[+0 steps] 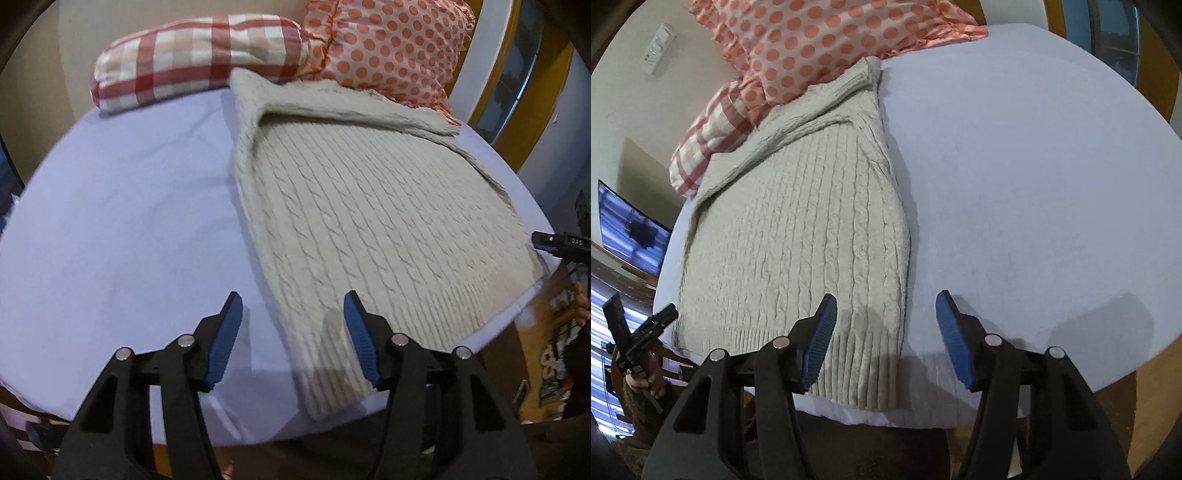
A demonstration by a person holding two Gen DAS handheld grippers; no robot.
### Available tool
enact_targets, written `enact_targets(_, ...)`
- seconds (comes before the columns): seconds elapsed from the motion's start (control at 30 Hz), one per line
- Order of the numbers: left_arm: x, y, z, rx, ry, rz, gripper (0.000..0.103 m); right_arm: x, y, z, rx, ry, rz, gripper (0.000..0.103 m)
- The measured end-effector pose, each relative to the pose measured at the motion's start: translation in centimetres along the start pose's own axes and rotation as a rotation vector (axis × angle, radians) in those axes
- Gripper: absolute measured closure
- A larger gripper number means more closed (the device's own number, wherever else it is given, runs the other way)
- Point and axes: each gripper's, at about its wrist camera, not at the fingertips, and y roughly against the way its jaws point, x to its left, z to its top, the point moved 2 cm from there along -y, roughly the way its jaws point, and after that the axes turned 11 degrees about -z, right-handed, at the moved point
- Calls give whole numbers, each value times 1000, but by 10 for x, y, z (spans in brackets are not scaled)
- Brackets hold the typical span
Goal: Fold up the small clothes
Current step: 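Move both tools to the sweater hem and grasp it with the left tool, then lift the hem with the left tool and fold it toward the collar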
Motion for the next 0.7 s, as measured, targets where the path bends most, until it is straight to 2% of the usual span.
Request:
enact_targets(0.1,-7,-4,-5,11,6,-16,49,0,-1,-6,4,1,79,54)
enact_targets(0.2,-16,-4,-8,28,21,-75,50,2,-2,-11,4,-1,150,57)
enact_targets(0.3,-25,-6,-8,49,19,-83,52,2,-3,-17,-5,-5,226,61)
enact_targets(0.37,-24,-6,-7,56,54,-86,58,1,-8,-21,21,-21,296,69)
enact_targets(0.43,-17,-5,-6,55,98,-94,80,-1,-11,-24,19,-46,349,76)
enact_targets(0.47,-12,-5,-6,48,119,-85,86,-3,-13,-25,14,-56,353,85)
enact_targets(0.5,-8,-5,-6,38,144,-95,91,-4,-14,-26,11,-69,354,87)
enact_targets(0.6,-6,-5,-6,26,162,-103,94,-8,-14,-29,-8,-114,375,90)
enact_targets(0.7,-8,-3,-4,20,157,-109,96,-6,-2,-25,-57,-149,450,91)
